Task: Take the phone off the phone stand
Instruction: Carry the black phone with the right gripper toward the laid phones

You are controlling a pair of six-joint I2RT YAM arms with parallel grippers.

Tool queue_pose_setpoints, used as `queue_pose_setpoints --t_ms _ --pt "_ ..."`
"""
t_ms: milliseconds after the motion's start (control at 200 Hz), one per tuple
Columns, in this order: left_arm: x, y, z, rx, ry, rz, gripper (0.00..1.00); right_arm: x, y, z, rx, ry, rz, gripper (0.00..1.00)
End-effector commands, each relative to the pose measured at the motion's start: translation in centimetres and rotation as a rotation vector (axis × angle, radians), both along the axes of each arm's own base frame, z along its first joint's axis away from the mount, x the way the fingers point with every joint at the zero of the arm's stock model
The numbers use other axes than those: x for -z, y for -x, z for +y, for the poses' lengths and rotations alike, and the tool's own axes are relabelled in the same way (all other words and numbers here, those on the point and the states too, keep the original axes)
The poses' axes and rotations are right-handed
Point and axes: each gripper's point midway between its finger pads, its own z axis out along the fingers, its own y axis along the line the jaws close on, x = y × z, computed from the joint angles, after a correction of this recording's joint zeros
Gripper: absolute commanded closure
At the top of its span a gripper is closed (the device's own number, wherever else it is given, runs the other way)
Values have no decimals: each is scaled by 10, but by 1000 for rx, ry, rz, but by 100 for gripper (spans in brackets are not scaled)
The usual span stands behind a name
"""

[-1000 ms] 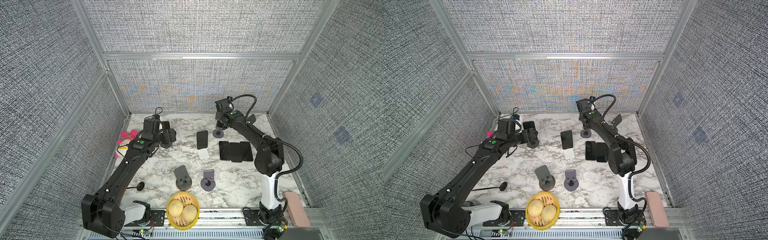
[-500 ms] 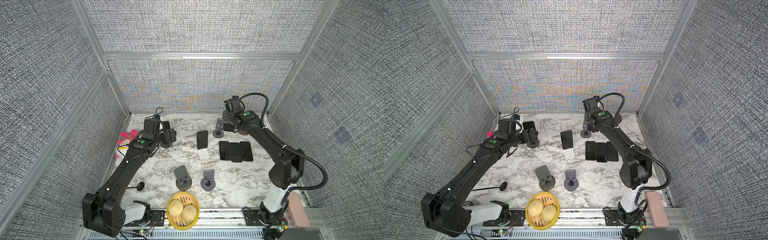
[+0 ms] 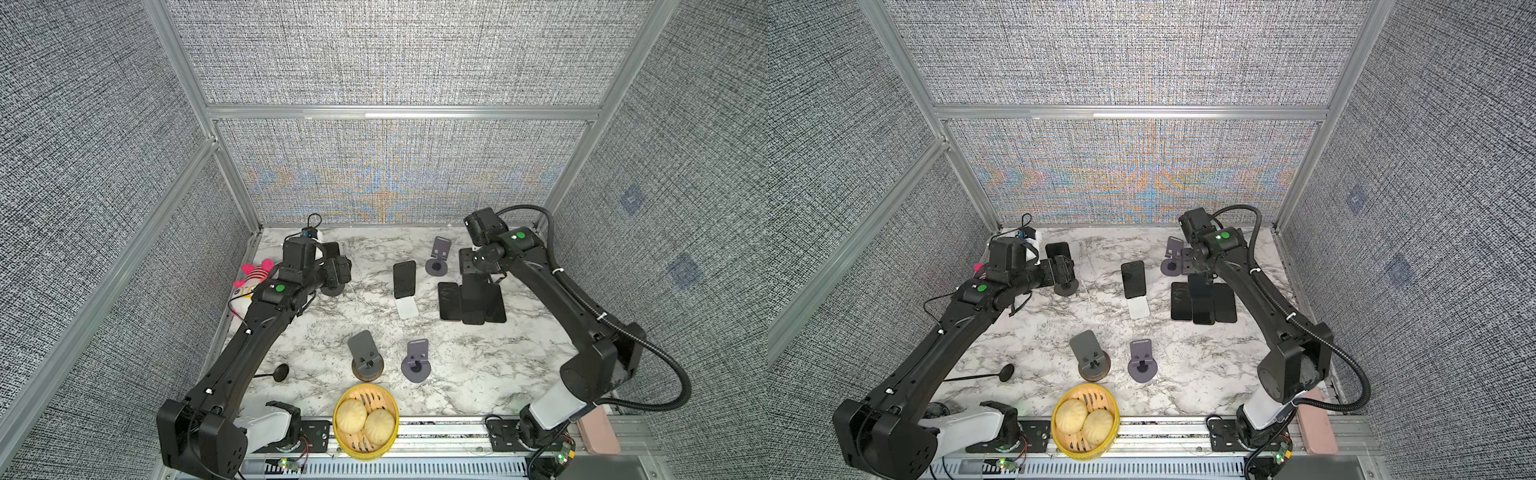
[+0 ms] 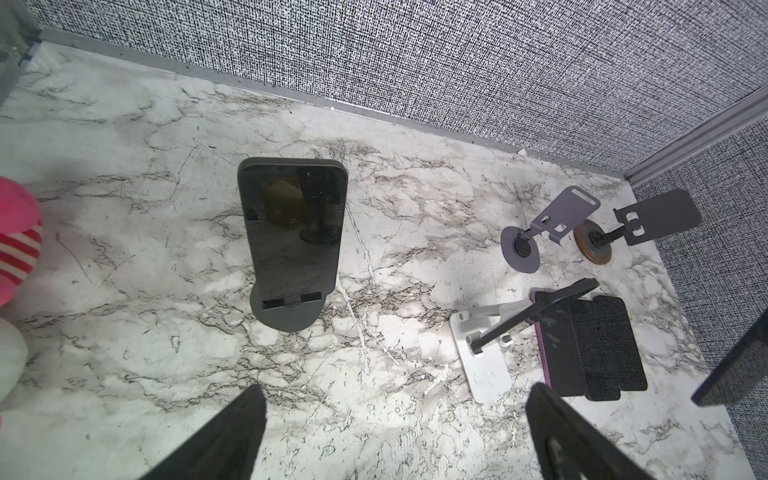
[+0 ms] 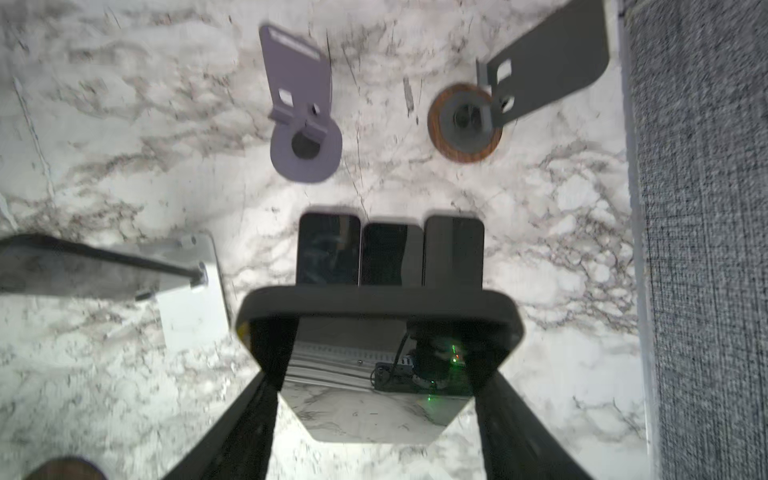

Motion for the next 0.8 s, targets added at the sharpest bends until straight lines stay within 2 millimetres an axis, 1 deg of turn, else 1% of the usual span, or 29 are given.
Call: queue_pose_setpoints --t_ms 0,145,320,500,575,665,795 --pt "-4 -1 -1 9 5 -22 1 20 37 2 -71 -57 150 45" --pt "-1 -2 -5 20 18 -9 1 47 67 -7 -95 -60 291 46" --pt "-3 -1 -7 29 31 -9 1 75 84 -8 -126 -56 426 47" --pt "-8 2 -6 28 32 -26 1 98 90 -14 -132 -43 510 47" --pt "-10 2 -6 29 35 -31 1 105 92 -13 -147 -46 522 48" --pt "-12 3 -6 31 37 -37 1 112 94 -17 -151 -30 548 48" --pt "-14 4 -5 29 38 -43 1 123 95 -20 -128 -33 575 48"
